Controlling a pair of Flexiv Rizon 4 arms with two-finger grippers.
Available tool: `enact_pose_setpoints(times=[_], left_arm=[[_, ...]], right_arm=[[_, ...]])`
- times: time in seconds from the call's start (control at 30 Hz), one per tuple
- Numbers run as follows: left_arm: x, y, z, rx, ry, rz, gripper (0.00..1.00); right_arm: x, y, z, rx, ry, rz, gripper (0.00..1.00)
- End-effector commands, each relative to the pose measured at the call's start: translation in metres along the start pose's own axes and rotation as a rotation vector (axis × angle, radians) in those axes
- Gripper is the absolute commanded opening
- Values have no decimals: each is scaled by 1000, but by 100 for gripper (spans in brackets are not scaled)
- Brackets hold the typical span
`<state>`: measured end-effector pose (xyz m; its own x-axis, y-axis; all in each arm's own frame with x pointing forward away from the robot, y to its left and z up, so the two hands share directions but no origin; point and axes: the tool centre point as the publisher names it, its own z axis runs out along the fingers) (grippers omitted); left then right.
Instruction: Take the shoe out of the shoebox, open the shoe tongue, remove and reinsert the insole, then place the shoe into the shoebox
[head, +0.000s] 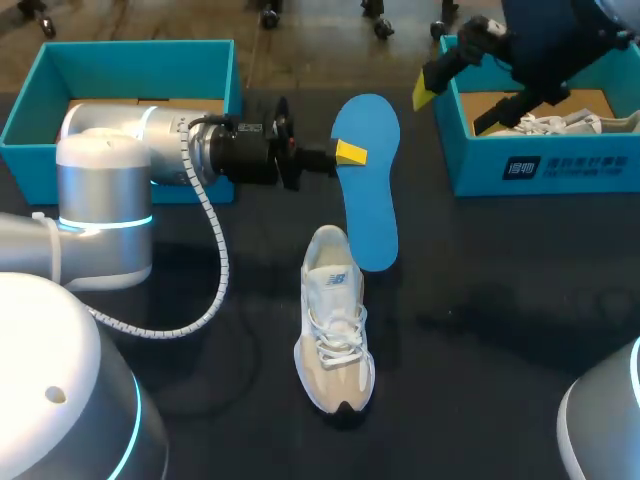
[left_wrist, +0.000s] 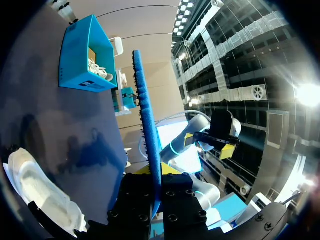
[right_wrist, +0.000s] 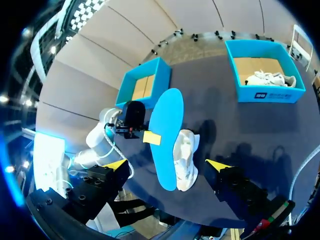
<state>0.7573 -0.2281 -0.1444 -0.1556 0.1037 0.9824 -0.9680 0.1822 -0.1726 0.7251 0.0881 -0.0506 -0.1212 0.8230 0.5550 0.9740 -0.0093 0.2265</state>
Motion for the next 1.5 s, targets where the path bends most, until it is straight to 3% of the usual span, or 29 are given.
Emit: enact_pose_setpoints(times=[0.03, 0.1, 0.2, 0.27, 0.67, 0.7, 1.07, 1.5], left_arm=[[-1, 0, 1, 1, 2, 1, 0], [-1, 0, 1, 1, 2, 1, 0], [-1, 0, 1, 1, 2, 1, 0], [-1, 0, 1, 1, 2, 1, 0], [-1, 0, 1, 1, 2, 1, 0], [-1, 0, 1, 1, 2, 1, 0], [-1, 0, 1, 1, 2, 1, 0], [-1, 0, 1, 1, 2, 1, 0]], right_arm=[[-11, -6, 1, -12, 319, -4, 100], [-13, -7, 0, -16, 366, -14, 100], [-11, -10, -3, 25, 551, -81, 100], [-11, -11, -2, 40, 476, -66, 100], [-11, -11, -2, 40, 476, -66, 100], [-12, -13, 0, 2, 536, -75, 100], [-45, -40, 4, -38, 636, -57, 100], [-75, -38, 9, -50, 693, -13, 100]])
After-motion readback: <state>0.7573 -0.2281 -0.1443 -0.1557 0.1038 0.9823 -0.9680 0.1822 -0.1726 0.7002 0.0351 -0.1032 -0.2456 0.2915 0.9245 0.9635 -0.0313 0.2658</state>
